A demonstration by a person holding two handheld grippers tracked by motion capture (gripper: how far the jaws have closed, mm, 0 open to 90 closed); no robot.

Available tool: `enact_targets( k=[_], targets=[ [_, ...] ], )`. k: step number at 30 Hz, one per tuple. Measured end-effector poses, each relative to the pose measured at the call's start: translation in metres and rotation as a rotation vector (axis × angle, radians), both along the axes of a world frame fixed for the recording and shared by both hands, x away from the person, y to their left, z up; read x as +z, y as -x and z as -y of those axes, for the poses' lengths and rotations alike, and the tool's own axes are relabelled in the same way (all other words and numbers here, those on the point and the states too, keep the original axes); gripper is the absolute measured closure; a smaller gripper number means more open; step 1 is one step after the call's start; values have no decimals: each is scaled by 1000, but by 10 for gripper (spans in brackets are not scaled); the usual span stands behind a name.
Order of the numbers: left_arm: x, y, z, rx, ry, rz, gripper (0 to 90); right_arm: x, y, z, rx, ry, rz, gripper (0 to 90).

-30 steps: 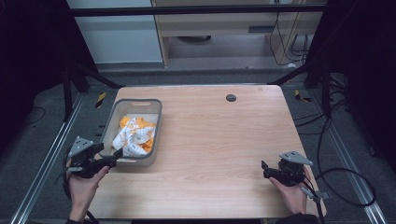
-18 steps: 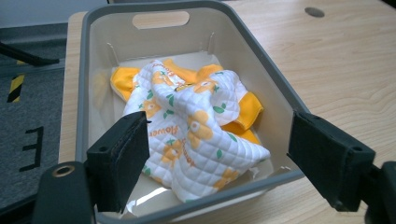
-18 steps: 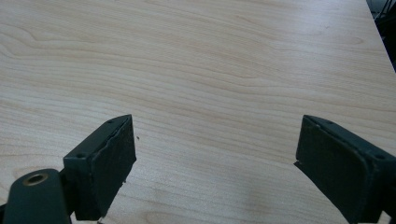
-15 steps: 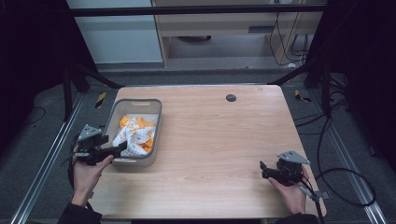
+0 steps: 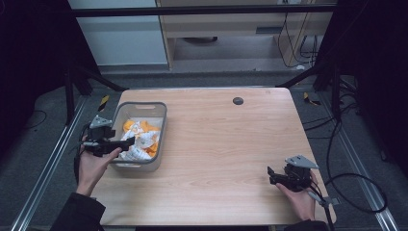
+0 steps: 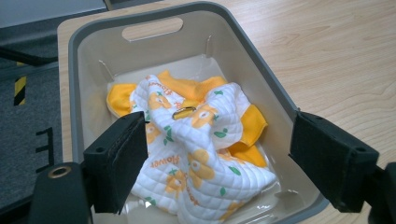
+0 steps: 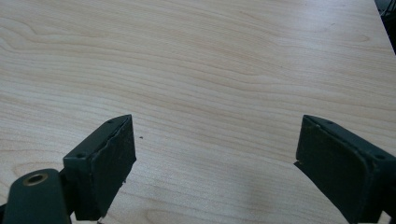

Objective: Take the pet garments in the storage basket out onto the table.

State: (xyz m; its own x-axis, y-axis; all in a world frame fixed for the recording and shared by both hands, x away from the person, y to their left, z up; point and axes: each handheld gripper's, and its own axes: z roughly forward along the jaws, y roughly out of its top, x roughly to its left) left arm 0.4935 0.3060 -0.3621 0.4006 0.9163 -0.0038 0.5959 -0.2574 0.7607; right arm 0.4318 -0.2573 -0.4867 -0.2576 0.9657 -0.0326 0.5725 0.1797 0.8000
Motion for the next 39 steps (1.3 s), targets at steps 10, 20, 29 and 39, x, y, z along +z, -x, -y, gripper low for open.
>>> enact_targets(
  k=[10, 20, 29, 39],
  targets=[
    [1, -16, 2, -15, -50, -55, 190, -1, 0, -1, 7, 9, -6, 118],
    [-7, -31, 2, -8, -94, -118, 191, -3, -2, -2, 18, 15, -27, 114],
    [-12, -41, 0, 0, -99, -160, 216, -4, -3, -2, 21, 19, -34, 114],
    [-20, -50, 10, -26, -128, -219, 271, -5, -4, -3, 29, 16, -45, 115]
  ],
)
